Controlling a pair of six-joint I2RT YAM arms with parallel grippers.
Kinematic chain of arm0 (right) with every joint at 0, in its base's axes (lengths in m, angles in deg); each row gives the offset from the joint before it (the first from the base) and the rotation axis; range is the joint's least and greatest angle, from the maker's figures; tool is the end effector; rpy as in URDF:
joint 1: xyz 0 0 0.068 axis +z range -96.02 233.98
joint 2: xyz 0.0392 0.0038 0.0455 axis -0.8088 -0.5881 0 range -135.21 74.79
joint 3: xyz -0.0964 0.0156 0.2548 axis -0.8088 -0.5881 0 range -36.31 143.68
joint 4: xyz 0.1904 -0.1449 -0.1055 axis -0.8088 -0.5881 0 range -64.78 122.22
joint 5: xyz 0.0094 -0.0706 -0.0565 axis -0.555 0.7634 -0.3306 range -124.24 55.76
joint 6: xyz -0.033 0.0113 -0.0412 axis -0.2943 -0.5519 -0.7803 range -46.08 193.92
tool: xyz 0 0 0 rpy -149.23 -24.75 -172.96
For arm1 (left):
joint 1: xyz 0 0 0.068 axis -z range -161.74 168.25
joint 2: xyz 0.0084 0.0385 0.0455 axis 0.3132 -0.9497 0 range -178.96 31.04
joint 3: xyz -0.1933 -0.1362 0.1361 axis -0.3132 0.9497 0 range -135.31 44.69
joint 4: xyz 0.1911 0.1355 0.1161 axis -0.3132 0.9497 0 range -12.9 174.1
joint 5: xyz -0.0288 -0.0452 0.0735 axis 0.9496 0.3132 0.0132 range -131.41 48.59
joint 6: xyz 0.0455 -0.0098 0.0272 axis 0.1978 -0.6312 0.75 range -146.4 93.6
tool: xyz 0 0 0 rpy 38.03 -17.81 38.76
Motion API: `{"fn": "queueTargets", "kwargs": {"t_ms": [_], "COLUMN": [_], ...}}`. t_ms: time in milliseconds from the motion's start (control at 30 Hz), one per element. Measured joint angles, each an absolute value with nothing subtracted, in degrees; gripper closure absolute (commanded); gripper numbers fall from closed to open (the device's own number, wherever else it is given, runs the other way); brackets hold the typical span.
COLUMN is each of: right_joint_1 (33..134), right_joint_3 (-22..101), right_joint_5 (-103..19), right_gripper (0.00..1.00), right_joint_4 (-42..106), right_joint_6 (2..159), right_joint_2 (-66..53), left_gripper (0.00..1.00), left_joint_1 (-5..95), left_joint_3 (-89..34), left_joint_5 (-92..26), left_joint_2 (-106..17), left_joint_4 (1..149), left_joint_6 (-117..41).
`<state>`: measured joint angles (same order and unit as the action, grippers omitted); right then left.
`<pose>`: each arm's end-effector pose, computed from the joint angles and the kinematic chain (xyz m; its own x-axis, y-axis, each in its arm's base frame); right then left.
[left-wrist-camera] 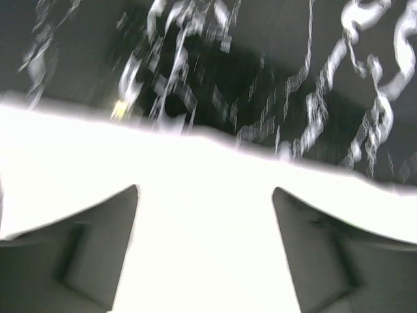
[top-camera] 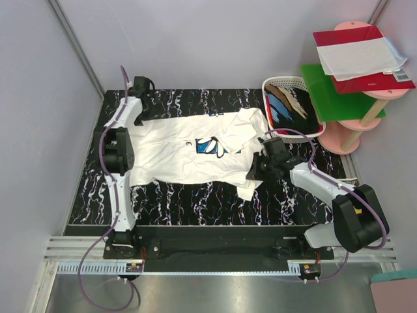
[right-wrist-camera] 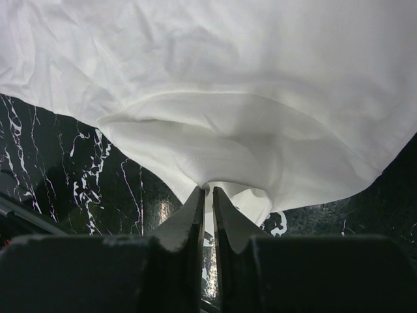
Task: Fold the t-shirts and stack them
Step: Fold the tshirt
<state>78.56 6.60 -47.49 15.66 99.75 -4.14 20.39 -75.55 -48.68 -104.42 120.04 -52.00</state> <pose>0.2409 0.1192 0.1907 -0.8816 0.0630 -0.4677 -0.1640 0.8884 0.4287 0.5179 -0.0148 0.1994 -0.7527 -0.4008 -0.5223 -0.3936 0.9099 -0.1310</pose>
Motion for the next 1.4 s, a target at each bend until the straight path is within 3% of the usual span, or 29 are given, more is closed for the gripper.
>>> {"fn": "queueTargets", "kwargs": {"t_ms": [133, 267, 533, 767, 867, 967, 1000, 1267, 1367, 1400], "right_joint_1": [78.6, 78.6, 78.5, 77.4, 76.7, 76.2, 76.0, 75.3, 75.2, 75.2], "right_joint_3": [6.4, 6.4, 6.6, 8.3, 8.5, 8.5, 8.5, 8.5, 8.5, 8.5], "right_joint_5": [-48.3, -49.0, -50.2, -52.3, -53.1, -53.5, -53.5, -54.3, -54.6, -54.7], "right_gripper": [0.84, 0.84, 0.84, 0.84, 0.83, 0.83, 0.83, 0.83, 0.73, 0.61], "right_joint_4": [16.5, 17.0, 17.0, 16.9, 16.9, 16.8, 16.8, 16.3, 16.3, 16.2], "right_joint_6": [99.8, 99.4, 97.5, 96.4, 96.0, 95.7, 95.7, 95.3, 95.3, 95.3], "right_joint_2": [-3.3, -3.0, -1.3, -1.3, -1.1, -1.1, -1.1, -1.1, -1.0, -1.0], "left_gripper": [0.02, 0.02, 0.02, 0.03, 0.07, 0.35, 0.38, 0.37, 0.34, 0.33], "left_joint_1": [20.1, 18.6, 12.0, 8.2, 6.9, 5.5, 5.2, 4.1, 3.9, 3.7], "left_joint_3": [-61.2, -55.9, -36.4, -23.0, -20.1, -16.7, -15.5, -11.0, -11.0, -11.0], "left_joint_5": [-49.2, -51.8, -55.7, -50.5, -49.3, -47.3, -46.6, -44.0, -43.3, -43.2], "left_joint_2": [-88.6, -78.2, -72.0, -66.2, -63.6, -62.0, -61.9, -63.7, -64.1, -64.1], "left_joint_4": [118.9, 122.1, 132.5, 135.2, 134.3, 131.4, 130.5, 126.0, 124.8, 124.6], "left_joint_6": [-52.3, -52.6, -51.0, -49.6, -49.3, -49.1, -49.0, -48.5, -48.4, -48.4]}}
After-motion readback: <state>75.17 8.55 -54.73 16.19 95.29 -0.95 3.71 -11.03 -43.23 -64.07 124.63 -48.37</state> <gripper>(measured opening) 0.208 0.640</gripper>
